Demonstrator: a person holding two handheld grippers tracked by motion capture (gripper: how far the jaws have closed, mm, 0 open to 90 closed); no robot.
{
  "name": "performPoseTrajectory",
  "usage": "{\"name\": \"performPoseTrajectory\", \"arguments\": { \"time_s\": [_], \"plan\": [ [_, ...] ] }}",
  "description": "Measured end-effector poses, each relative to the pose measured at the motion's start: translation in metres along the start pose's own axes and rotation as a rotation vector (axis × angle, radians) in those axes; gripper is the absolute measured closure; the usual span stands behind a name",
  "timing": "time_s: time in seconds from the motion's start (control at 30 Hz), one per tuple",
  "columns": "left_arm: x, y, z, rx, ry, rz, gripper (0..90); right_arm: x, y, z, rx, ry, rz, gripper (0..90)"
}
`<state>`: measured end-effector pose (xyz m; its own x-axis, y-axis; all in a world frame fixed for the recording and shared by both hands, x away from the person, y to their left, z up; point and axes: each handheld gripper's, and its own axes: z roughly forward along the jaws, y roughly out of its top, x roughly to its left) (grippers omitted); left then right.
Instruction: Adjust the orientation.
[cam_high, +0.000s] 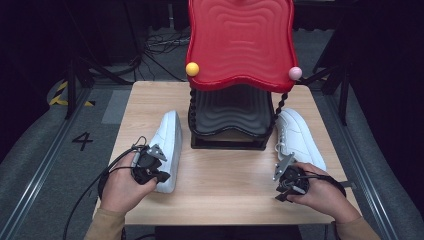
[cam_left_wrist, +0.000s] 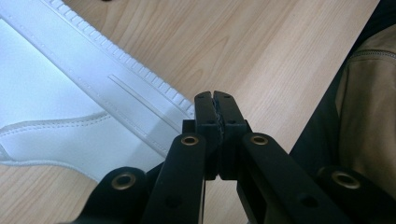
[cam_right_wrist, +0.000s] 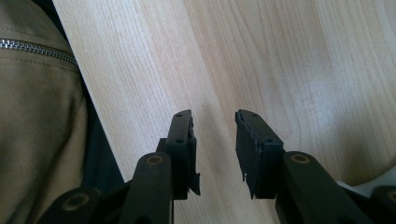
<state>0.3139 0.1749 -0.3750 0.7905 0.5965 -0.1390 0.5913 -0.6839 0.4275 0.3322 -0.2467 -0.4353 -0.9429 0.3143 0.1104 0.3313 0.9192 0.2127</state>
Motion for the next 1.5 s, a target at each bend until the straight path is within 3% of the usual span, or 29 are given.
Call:
{"name": "performPoseTrajectory", "arguments": {
  "time_s": [0.23,0.37,0.6,0.63,0.73,0.77,0.83,1.0,1.2,1.33,1.5],
  "plan": [
    [0.005,0.001,0.011,0.046,0.046,-0.017,89.9,0.001,-0.002,0.0,-0.002,0.0,0.0,66.7],
    [0.002,0.005,0.021,0.056,0.012,-0.003,89.9,0.0,-0.001,0.0,0.002,-0.01,-0.023,66.7],
    [-0.006,0.011,0.024,0.069,0.04,0.009,89.9,0.002,0.0,0.0,0.0,-0.001,-0.013,66.6],
    [-0.007,0.012,0.025,0.066,0.043,0.012,89.9,0.001,-0.001,0.0,0.002,-0.008,-0.034,66.6],
    [-0.011,0.018,0.031,0.057,-0.001,0.025,90.0,0.003,-0.001,0.0,-0.001,0.005,-0.013,66.6],
    [-0.011,0.02,0.033,0.055,-0.005,0.023,90.0,0.002,-0.002,0.0,0.007,-0.006,-0.026,66.5],
    [-0.011,0.024,0.036,0.055,-0.023,-0.006,90.0,0.003,-0.003,0.0,-0.002,0.004,-0.009,66.4],
    [-0.017,0.037,0.053,0.035,-0.051,-0.008,90.0,0.004,-0.009,-0.001,-0.004,0.003,0.007,66.1],
    [-0.027,0.063,0.077,0.138,0.018,0.042,90.0,0.003,-0.017,-0.003,-0.005,-0.008,0.015,65.4],
    [-0.029,0.071,0.089,0.172,0.012,0.05,89.8,0.004,-0.021,-0.003,-0.011,-0.005,0.039,64.6],
    [-0.036,0.079,0.086,0.13,0.02,0.084,71.6,0.006,-0.024,-0.003,-0.013,-0.008,0.048,63.5]
  ]
}}
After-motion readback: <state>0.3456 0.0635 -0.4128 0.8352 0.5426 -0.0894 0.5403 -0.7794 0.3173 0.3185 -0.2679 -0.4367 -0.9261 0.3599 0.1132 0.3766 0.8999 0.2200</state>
